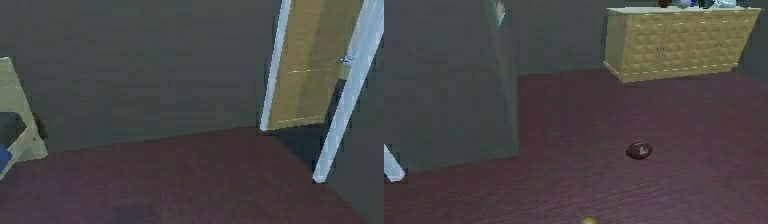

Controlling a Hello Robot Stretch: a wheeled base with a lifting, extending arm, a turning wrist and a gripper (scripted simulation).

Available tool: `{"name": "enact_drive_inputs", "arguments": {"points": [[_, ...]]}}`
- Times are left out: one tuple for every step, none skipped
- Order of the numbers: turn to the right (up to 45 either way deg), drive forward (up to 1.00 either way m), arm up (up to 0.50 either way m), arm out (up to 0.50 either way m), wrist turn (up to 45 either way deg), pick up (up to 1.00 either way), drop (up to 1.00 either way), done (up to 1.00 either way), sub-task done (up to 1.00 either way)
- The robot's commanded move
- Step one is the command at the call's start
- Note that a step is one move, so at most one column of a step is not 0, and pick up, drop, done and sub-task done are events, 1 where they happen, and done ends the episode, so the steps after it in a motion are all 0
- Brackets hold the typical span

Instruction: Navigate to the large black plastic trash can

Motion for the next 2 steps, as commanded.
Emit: {"name": "enact_drive_inputs", "arguments": {"points": [[30.0,0.0,0.0,0.0,0.0,0.0,0.0,0.0,0.0],[0.0,1.0,0.0,0.0,0.0,0.0,0.0,0.0,0.0]]}}
